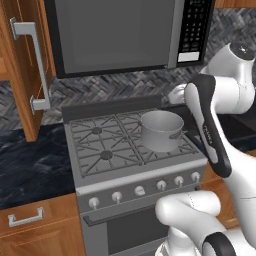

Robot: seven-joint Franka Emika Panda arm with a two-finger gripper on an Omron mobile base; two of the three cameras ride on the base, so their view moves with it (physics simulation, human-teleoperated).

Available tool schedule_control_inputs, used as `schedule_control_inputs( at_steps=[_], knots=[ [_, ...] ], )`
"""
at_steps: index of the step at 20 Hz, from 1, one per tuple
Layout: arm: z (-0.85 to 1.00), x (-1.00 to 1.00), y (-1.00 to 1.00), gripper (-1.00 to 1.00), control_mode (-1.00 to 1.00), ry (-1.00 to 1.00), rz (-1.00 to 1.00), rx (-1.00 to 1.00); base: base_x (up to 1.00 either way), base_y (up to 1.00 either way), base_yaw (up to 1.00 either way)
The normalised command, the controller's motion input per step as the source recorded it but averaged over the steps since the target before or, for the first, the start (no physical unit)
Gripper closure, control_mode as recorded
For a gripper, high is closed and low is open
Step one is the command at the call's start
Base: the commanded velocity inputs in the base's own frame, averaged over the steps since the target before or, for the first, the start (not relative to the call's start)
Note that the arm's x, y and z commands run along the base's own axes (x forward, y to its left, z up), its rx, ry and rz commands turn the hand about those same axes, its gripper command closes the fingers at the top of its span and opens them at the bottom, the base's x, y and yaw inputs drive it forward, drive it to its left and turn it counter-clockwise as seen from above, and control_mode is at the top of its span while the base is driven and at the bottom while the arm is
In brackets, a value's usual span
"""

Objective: Open the cabinet and move the ladle to the pot. Then close the cabinet.

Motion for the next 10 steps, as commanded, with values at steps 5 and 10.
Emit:
schedule_control_inputs(
  at_steps=[5, 10],
  knots=[
    [-0.37, 0.37, -0.02, 1.00, -1.00, 0.10, -0.08, -0.04, 0.00, 0.00, 0.00],
    [-0.43, 0.45, 0.00, 1.00, -1.00, 0.09, -0.09, -0.09, 0.00, 0.00, 0.00]
  ],
)
